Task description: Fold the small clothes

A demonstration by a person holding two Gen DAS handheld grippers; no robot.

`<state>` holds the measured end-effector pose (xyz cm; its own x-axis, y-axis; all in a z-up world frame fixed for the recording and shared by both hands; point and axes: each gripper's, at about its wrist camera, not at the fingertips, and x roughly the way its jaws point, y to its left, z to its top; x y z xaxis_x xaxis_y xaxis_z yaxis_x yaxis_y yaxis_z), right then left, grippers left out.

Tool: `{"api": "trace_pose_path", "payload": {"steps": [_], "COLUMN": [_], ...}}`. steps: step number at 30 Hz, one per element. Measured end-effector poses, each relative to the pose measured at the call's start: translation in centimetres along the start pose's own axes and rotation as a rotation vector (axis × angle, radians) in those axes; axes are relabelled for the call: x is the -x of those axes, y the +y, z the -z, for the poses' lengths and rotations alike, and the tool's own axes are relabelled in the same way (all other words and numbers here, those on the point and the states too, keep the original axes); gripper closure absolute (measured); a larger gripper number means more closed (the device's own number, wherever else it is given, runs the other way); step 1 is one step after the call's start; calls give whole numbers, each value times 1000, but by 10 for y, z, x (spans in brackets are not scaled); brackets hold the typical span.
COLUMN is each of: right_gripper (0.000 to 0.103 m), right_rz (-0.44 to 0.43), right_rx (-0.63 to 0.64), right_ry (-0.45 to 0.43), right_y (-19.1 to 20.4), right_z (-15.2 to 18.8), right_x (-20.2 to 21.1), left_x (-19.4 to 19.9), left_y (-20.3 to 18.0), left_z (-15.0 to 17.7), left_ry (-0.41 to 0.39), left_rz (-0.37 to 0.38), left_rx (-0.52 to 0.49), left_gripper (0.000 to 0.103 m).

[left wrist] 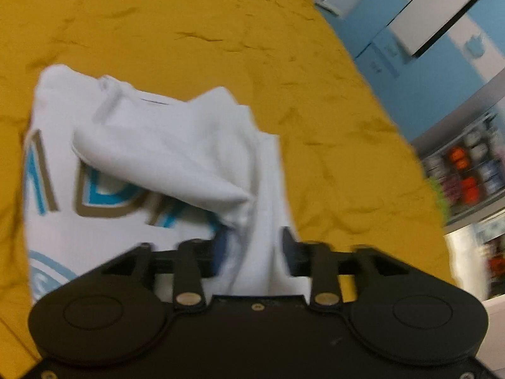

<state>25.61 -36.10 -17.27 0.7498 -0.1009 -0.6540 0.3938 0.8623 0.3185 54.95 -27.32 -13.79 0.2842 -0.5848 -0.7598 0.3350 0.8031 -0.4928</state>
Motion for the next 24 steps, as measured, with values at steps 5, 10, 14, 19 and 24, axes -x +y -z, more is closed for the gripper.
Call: {"api": "trace_pose_path", "payload": {"steps": [5,10,14,19,24], "right_gripper": [23,23,23,24,74], "right_rz": [9,-25,-71,-100,-148], "right_rx": [7,32,5,-32,-98], "right_ry": [-22,-55,-55,-16,33], "right_y": [-2,11,17,21,26], "right_z": [-11,-24,-31,-32,-33], "right_x": [7,17,16,-7,-28], "left_x": [59,119,126,104,81], "left_y": [4,22,69,119,136], "left_z": [-12,4,40,92,116], "left_ry": [-70,-156,-147,-87,-51], "left_rz": [145,91,-22,-30,-1], "left_rx": [-6,-78,-62,66,152], "left_gripper": [52,45,45,45,45]}}
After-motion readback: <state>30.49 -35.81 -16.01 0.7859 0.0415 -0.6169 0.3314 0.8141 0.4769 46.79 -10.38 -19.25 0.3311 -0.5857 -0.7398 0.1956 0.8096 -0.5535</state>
